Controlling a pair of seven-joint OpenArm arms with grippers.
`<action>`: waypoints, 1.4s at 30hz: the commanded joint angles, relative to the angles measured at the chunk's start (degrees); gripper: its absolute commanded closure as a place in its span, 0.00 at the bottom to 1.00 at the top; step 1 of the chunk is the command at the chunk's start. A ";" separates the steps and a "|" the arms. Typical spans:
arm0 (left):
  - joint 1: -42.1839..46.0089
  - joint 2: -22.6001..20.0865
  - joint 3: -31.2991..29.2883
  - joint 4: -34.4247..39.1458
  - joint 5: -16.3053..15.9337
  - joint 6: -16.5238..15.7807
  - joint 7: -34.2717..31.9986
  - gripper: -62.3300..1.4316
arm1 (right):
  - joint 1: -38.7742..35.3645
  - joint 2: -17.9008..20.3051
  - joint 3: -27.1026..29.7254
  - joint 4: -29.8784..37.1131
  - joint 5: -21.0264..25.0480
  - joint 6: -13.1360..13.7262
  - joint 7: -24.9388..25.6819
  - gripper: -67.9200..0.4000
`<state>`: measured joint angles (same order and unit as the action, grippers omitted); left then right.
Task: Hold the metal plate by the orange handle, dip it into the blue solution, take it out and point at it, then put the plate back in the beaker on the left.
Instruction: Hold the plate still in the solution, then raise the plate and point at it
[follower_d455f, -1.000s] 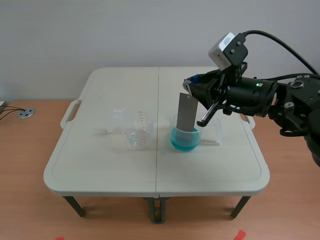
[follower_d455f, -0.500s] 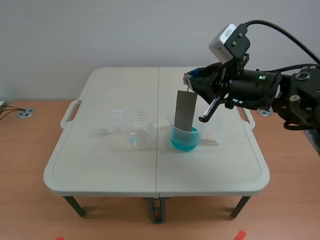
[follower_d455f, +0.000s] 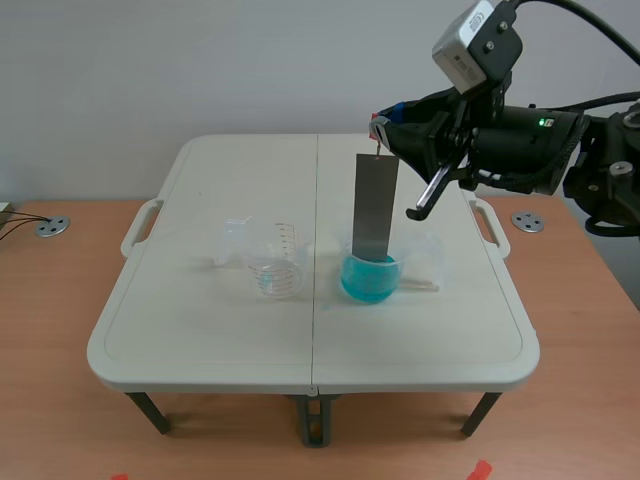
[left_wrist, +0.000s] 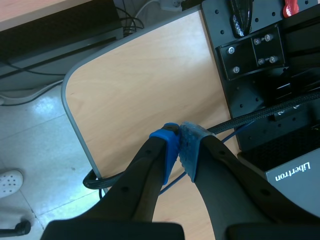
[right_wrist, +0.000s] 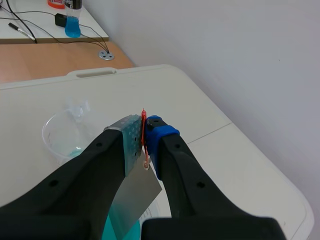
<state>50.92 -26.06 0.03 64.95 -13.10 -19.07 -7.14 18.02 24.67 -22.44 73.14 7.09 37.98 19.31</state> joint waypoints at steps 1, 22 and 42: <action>0.33 -0.35 -0.35 0.35 -0.37 -0.11 -0.39 0.95 | 0.68 1.38 1.53 1.81 1.44 -0.17 0.42 0.97; -1.57 -5.11 -5.73 3.76 -6.54 -0.13 -0.57 0.95 | 0.68 3.74 4.55 11.82 6.69 -0.17 -5.55 0.97; -5.60 -17.73 -20.15 14.16 -16.48 -4.72 0.57 0.95 | 0.68 3.72 4.87 17.03 10.14 -0.22 -10.51 0.97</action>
<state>46.83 -43.77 -20.03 78.70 -29.02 -23.24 -6.44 18.02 27.51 -18.74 88.44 16.14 38.19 8.12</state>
